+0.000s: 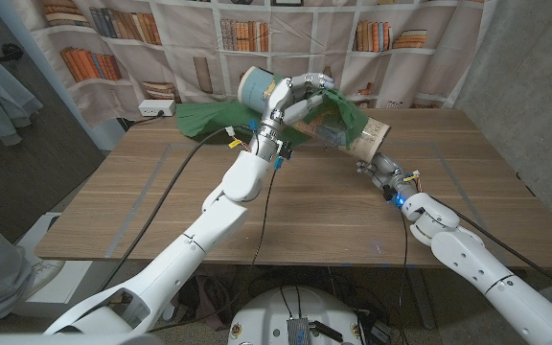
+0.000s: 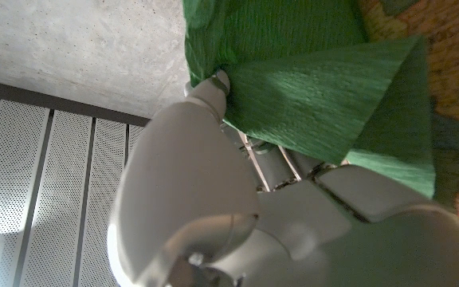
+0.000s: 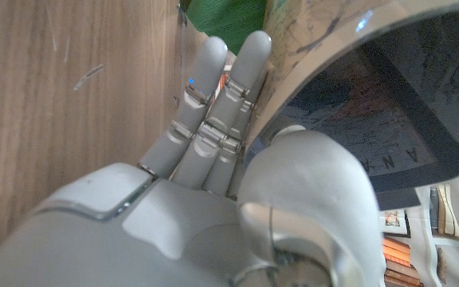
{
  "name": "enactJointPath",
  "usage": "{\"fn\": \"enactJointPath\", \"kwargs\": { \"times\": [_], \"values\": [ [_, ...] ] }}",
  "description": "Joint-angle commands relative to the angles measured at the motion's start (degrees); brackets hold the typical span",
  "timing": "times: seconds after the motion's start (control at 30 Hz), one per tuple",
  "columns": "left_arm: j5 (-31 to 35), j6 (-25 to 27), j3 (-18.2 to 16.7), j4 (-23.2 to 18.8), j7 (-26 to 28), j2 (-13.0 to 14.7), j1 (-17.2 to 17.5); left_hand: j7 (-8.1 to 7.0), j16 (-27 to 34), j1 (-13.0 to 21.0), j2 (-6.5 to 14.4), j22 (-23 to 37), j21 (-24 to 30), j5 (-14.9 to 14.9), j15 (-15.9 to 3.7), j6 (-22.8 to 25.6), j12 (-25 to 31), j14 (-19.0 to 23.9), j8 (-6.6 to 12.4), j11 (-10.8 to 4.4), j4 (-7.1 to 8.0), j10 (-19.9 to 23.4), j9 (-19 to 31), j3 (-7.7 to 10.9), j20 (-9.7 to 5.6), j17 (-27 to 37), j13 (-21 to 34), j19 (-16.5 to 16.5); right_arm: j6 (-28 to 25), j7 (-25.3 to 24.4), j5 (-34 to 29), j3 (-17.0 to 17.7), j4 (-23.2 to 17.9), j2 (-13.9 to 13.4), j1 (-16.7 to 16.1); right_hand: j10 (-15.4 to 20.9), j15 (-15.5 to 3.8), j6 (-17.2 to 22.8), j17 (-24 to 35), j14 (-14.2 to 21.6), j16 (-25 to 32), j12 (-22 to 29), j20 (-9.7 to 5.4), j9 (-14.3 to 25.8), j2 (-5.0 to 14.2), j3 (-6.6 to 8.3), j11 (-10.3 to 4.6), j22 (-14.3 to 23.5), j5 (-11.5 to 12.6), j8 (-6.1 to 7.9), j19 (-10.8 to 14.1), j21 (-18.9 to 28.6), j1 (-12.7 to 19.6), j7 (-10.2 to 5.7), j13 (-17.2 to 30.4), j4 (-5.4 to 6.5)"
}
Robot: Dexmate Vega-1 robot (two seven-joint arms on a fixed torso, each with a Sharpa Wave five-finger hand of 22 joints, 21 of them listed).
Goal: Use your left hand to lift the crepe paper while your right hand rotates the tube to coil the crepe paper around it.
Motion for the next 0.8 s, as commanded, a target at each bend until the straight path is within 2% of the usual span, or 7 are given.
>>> {"fn": "enactJointPath", "kwargs": {
  "times": [0.03, 0.33, 0.8],
  "values": [
    [-2.59, 0.33, 0.36, -1.65, -1.42, 0.27, 1.77, -0.01, -0.06, 0.29, 0.17, 0.14, 0.4, 0.13, -3.65, 0.2, -0.18, 0.11, -0.04, 0.1, 0.01, 0.56, 0.23, 0.64, -7.52, 0.16, 0.17, -0.48, 1.09, -1.71, 0.63, 1.17, 1.58, 1.74, 0.76, 0.34, -0.21, 0.66, 0.25, 0.0, -0.23, -0.19, -4.38, 0.28, 0.55, 0.7, -0.45, 0.13, 0.36, 0.42, -0.1, 0.46, 1.59, -0.93, 0.14, -0.42],
    [-4.56, 1.43, 0.47, -3.4, -2.51, 1.18, 3.3, -0.13, -0.06, 0.29, 0.16, 0.13, 0.45, 0.13, -3.64, 0.34, -0.22, 0.18, -0.02, 0.09, 0.01, 0.6, 0.22, 0.72, -7.54, 0.2, 0.21, -0.57, 1.68, -1.54, 0.05, 1.21, 2.61, 2.16, 1.47, 0.45, -0.2, 0.66, 0.3, 0.0, -0.24, -0.29, -4.38, 0.52, 0.58, 0.69, -0.51, 0.14, 0.29, 0.47, -0.21, 0.62, 1.65, -1.06, 0.08, -0.4],
    [-7.64, 4.32, 0.36, -7.04, -3.42, 3.76, 7.15, -0.06, -0.1, 0.24, 0.15, 0.14, 0.62, 0.11, -3.64, 0.17, -0.34, 0.19, -0.15, 0.16, 0.04, 0.58, 0.2, 0.85, -7.53, 0.25, 0.25, -0.61, 1.99, -1.25, -0.92, 2.22, 4.28, 1.29, 2.75, 0.41, -0.19, 0.65, 0.31, -0.06, -0.33, -0.35, -4.38, 0.58, 0.57, 0.63, -0.61, 0.15, 0.16, 0.37, -0.44, 0.87, 1.66, -1.26, 0.31, -0.35]
  ]
}}
